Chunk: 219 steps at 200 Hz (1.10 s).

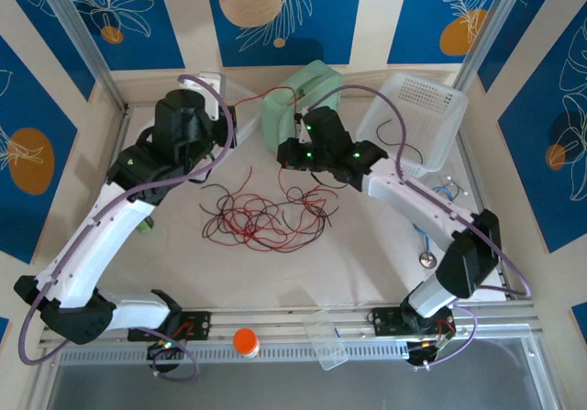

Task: Untangle the cables

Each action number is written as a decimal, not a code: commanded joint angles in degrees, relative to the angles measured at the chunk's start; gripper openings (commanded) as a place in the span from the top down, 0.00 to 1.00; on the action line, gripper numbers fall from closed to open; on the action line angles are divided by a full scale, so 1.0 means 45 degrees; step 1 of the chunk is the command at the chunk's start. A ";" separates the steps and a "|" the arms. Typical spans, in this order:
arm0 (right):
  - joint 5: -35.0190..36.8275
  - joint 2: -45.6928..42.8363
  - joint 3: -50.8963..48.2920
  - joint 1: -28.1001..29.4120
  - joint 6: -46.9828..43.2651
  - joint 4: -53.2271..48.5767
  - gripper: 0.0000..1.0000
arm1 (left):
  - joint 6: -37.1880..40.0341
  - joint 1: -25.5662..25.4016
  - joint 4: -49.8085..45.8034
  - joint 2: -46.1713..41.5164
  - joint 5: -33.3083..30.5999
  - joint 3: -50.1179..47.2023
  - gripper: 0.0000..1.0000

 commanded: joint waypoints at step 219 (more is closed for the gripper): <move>-0.0479 1.6262 1.7176 0.0878 -0.4329 0.7937 0.93 | 0.1047 0.5302 0.7571 0.2732 -0.1428 -0.4470 1.00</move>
